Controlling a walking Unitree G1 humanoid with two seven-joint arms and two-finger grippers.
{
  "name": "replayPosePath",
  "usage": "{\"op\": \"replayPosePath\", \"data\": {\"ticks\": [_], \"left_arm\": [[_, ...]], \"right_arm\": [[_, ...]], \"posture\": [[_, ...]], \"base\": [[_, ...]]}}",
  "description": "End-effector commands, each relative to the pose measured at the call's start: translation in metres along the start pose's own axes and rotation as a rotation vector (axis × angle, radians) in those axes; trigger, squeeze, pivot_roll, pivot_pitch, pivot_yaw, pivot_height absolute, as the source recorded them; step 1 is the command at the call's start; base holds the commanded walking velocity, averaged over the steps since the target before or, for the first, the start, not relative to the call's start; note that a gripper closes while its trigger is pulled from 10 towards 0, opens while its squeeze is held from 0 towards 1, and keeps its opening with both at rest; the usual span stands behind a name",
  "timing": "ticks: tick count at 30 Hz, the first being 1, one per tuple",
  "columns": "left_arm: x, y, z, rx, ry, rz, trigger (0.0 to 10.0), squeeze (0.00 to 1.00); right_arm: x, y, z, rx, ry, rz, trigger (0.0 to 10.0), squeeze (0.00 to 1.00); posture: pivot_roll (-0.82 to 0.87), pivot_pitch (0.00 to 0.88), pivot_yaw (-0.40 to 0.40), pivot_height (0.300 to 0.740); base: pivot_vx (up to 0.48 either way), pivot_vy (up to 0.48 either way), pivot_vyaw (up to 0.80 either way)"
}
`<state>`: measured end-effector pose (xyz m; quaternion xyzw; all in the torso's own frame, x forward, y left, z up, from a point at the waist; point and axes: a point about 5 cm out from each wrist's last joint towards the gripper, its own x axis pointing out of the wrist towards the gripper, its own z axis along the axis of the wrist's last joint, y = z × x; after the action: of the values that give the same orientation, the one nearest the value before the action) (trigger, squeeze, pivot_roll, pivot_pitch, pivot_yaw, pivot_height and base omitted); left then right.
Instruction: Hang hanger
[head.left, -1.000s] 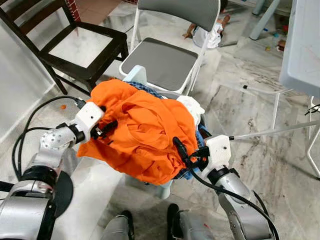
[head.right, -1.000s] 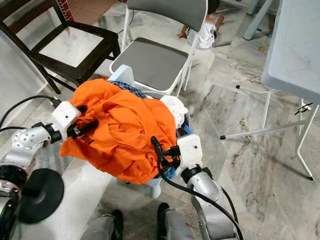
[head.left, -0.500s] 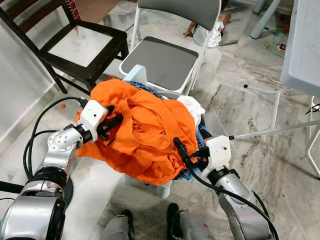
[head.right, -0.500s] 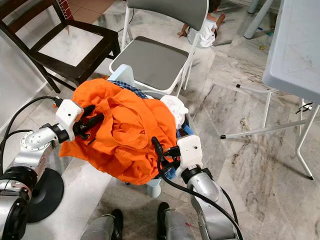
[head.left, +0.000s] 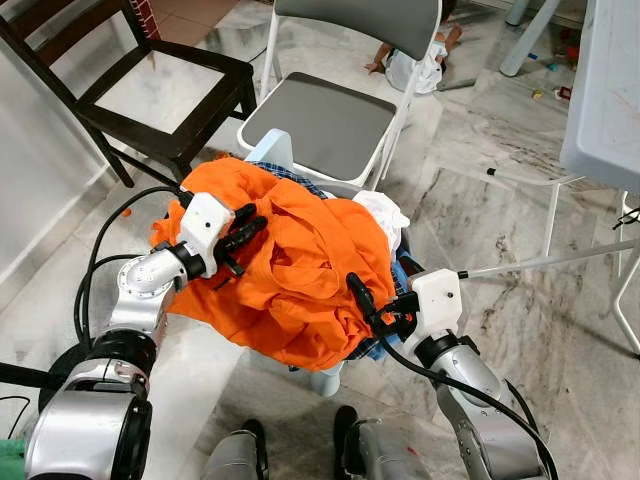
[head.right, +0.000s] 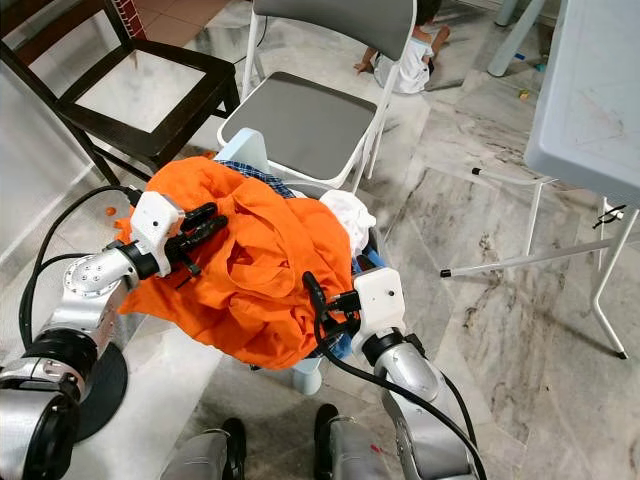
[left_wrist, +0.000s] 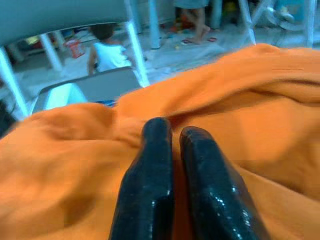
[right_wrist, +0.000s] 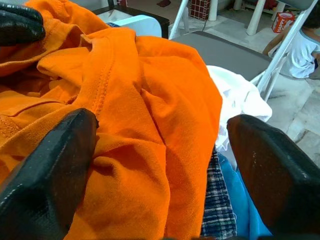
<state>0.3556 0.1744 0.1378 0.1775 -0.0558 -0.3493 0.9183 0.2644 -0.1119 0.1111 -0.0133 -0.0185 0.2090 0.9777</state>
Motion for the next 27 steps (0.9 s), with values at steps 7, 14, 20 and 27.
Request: {"op": "replayPosePath", "data": {"ticks": [7, 14, 20, 27], "left_arm": [[-0.019, -0.016, -0.023, 0.033, 0.078, -0.064, 0.0, 0.0], [-0.033, 0.008, -0.006, 0.131, -0.029, 0.163, 0.0, 0.0], [-0.04, 0.035, 0.019, 0.158, -0.141, 0.401, 10.0, 1.0], [-0.036, 0.025, 0.003, 0.063, -0.065, 0.322, 10.0, 1.0]], "right_arm": [[-0.002, -0.002, -0.001, -0.003, 0.008, 0.005, 10.0, 0.0], [-0.001, 0.0, -0.002, 0.0, 0.011, 0.016, 10.0, 0.0], [0.001, 0.002, -0.002, 0.001, 0.01, 0.025, 10.0, 0.0], [0.001, 0.002, -0.001, 0.004, 0.008, 0.026, 10.0, 0.0]], "posture": [[0.0, 0.295, -0.038, 0.74], [0.02, 0.298, -0.045, 0.74], [0.03, 0.303, -0.049, 0.74], [0.02, 0.309, -0.044, 0.74]], "base": [[0.0, 0.0, 0.0], [0.0, 0.0, 0.0], [0.0, 0.0, 0.0], [0.0, 0.0, 0.0]]}}
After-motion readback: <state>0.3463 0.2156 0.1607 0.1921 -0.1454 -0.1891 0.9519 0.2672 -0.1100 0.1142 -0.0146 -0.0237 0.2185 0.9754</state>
